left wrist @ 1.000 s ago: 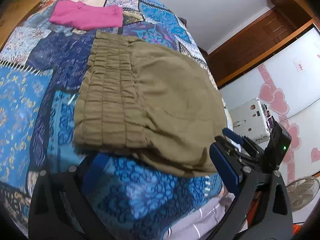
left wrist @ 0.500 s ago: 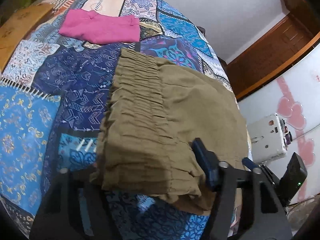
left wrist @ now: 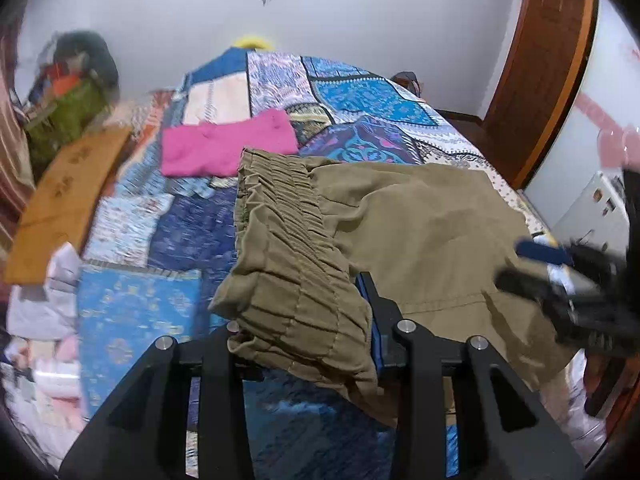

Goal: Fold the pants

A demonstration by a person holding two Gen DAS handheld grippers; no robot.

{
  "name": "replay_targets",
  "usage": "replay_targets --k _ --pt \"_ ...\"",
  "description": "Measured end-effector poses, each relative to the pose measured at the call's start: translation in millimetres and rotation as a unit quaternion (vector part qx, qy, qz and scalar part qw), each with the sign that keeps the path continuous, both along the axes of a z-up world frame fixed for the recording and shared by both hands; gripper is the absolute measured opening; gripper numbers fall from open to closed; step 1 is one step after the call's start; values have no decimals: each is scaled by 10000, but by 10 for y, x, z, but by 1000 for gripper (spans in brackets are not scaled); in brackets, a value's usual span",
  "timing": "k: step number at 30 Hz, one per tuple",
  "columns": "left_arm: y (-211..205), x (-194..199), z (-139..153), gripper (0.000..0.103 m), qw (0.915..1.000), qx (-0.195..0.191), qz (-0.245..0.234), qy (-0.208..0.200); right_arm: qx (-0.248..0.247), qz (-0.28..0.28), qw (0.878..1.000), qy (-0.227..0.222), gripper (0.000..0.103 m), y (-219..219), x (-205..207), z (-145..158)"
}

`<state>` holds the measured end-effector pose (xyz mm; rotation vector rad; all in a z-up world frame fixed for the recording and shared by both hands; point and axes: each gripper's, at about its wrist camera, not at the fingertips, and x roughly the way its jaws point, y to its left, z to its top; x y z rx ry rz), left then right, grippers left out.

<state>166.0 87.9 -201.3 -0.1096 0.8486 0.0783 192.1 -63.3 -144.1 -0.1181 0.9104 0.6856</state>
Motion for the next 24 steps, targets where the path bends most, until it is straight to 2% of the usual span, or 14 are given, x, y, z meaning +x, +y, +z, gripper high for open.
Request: replay_targets --k 3,6,9,12,15,18,24 --pt "7 -136 71 35 9995 310 2 -116 -128 212 9997 30 59 318 90 -14" --pt "62 -262 152 35 9984 496 37 -260 -259 512 9981 240 59 556 148 -92" --pt "121 -329 208 35 9980 520 100 -355 -333 984 9927 608 59 759 128 -191" --pt "126 -342 236 35 9978 531 98 -393 -409 1204 9895 680 59 851 79 -235" --pt "51 -355 302 35 9963 697 42 -502 -286 1102 9912 671 59 754 70 -187" --pt "-87 -346 412 35 9937 889 -77 -683 -143 817 9955 466 59 567 8 -75" --pt "-404 -295 632 35 9885 1069 -411 -987 -108 53 9999 44 59 -118 -154 102"
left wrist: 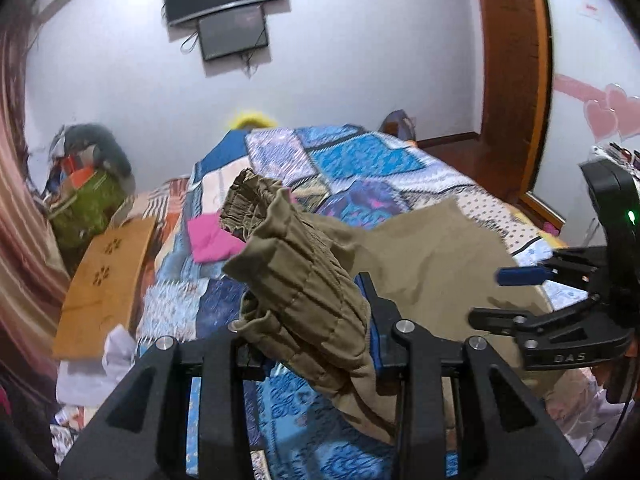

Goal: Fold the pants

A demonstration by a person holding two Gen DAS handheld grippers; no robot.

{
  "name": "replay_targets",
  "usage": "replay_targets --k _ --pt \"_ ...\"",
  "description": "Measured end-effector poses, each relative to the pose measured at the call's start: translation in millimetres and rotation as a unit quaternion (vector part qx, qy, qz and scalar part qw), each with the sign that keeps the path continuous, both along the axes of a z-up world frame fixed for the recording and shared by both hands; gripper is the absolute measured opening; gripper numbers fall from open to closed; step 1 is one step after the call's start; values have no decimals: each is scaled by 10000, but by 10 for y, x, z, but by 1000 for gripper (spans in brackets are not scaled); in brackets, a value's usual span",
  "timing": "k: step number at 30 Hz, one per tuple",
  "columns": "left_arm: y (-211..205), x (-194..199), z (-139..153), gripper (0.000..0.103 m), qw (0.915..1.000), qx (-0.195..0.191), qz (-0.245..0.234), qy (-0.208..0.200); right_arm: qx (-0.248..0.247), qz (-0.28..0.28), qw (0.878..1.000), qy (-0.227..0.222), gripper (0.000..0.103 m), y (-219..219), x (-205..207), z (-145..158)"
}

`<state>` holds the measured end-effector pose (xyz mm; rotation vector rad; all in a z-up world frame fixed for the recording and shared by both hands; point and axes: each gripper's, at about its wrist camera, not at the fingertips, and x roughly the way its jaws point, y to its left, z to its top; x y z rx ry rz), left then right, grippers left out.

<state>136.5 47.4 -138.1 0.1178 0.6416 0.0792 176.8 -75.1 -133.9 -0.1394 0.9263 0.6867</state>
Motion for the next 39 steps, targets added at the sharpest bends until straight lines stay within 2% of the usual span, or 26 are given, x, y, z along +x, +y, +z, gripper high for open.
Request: replay_targets --k 6,12,16,19,22,26,29,30,39 --pt "-282 73 142 34 9993 6 -358 -91 -235 -471 9986 108 59 -488 -180 -139" --pt "-561 142 221 31 9973 -13 -724 -75 -65 -679 9963 532 59 -718 -353 -426" --pt "-763 205 261 29 9957 -9 -922 -26 209 -837 9947 560 59 -808 -344 -412" --pt "-946 237 257 28 9937 6 -1119 32 280 -976 9943 319 59 -933 -365 -308" --pt "-1117 271 219 28 9917 47 -1281 101 262 -1158 9926 254 59 -1112 -368 -263" --pt "-1298 319 155 27 9890 2 -1461 228 35 -1363 9896 468 59 -1290 -341 -427" --pt "-1410 360 113 27 9865 -77 -1604 330 -75 -1321 9890 656 59 -1313 -395 -599" --pt "-1440 368 104 27 9858 -96 -1638 362 -63 -1323 9894 599 59 -1307 -415 -616" --pt "-1717 442 -229 27 9744 -273 -1984 1023 -1 -1281 9903 544 59 -1290 -390 -639"
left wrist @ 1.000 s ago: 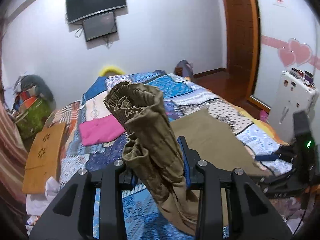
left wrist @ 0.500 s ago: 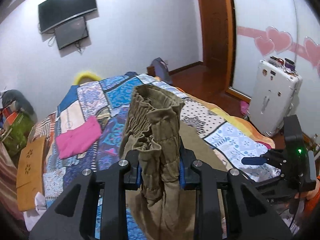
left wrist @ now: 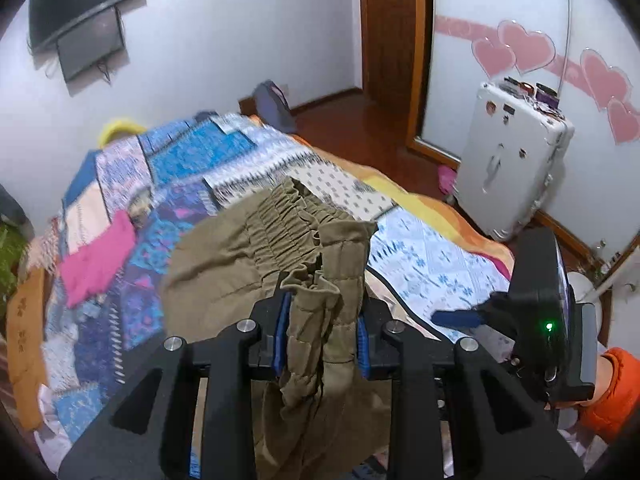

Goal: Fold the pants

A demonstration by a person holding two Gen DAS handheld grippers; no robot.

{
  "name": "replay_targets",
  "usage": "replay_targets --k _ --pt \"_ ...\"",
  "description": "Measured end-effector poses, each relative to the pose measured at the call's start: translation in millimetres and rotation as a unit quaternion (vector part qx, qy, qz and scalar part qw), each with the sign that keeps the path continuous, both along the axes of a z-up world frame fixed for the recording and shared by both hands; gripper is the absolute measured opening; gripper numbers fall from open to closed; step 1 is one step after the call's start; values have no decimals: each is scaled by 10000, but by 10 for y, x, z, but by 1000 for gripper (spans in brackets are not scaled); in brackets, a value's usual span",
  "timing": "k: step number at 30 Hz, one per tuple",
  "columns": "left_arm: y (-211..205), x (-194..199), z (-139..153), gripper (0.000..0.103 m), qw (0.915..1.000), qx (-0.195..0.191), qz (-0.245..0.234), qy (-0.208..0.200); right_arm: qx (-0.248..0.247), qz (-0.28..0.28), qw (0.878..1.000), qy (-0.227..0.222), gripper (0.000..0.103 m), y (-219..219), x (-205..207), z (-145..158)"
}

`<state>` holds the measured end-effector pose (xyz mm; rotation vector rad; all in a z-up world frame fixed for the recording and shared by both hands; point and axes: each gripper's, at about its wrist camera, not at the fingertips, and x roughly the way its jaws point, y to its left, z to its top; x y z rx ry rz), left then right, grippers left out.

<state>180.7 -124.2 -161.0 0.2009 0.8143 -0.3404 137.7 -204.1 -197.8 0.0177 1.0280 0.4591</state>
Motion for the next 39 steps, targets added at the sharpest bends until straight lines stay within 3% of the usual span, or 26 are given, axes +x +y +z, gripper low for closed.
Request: replay_targets --k 10,15,20,24,28,30,34,39 --pt "-141 57 -438 30 9962 -165 -112 848 9 -69 10000 -2 59 -32 -41 20" --pt "-206 -5 -484 57 9943 -235 -296 994 -72 -248 9997 -48 59 -168 -73 101" --pt "-233 -128 -345 60 9952 -182 -297 919 -113 -468 9986 -227 59 -362 -143 270" --pt "-27 -280 -31 62 9983 -341 -187 441 -17 -580 9975 -408 59 -436 -96 442" --pt "274 -253 59 65 9991 -278 89 313 85 -498 9964 -680 59 -335 -36 621" --pt "454 -206 -26 65 9987 -38 322 389 146 -414 9960 -781 59 -253 -3 683" --pt "742 -196 -248 65 9960 61 602 653 316 -200 9953 -897 59 -27 72 728" --pt "967 -305 -548 66 9928 116 735 940 362 15 9970 -686 59 239 149 532"
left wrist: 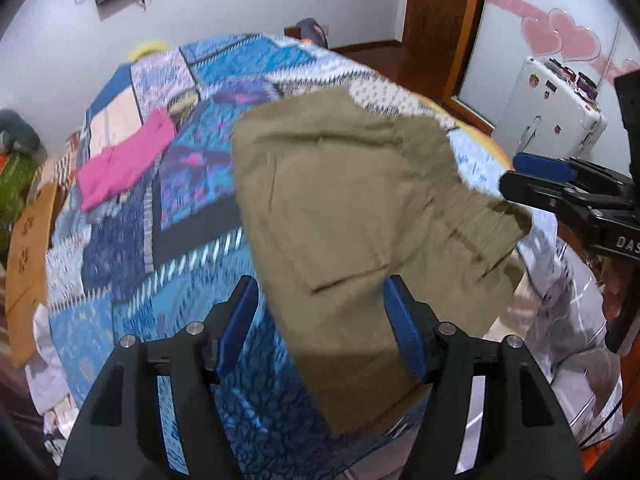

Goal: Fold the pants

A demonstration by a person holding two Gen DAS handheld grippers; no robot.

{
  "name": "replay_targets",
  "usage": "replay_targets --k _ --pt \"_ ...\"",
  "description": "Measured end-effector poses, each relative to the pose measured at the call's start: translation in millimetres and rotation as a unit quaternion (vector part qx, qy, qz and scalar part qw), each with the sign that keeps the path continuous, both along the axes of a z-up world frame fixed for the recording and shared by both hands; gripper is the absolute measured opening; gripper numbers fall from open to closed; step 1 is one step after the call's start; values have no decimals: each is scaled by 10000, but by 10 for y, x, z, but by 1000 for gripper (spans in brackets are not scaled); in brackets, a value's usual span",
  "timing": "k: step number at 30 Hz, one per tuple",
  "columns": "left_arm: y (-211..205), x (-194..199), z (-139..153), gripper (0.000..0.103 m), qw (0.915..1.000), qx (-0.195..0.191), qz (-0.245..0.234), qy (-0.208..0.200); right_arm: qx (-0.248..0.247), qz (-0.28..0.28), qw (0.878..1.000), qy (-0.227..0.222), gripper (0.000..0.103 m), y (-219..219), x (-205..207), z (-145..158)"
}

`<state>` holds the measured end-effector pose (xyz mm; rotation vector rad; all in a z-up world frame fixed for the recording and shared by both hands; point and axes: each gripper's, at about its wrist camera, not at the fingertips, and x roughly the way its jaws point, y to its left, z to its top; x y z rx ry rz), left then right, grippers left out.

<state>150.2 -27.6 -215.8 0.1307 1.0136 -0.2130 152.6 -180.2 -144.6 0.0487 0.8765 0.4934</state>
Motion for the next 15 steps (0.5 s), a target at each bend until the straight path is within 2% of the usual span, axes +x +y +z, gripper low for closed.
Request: replay_targets --k 4,6,9,11,15 --pt "136 -86 -100 74 9998 -118 100 -136 -175 45 9994 300 59 91 -31 -286" --pt "197 -74 -78 74 9994 -261 182 -120 37 -116 9993 365 63 9 -66 -369" --pt "281 -5 63 74 9987 -261 277 -330 256 -241 9981 509 67 -84 -72 -385" --pt "366 101 205 74 9975 -413 318 -484 216 -216 9984 474 67 -83 -77 -375" --pt "470 490 353 74 9964 -471 381 -599 28 -125 9994 325 67 -35 -87 -334"
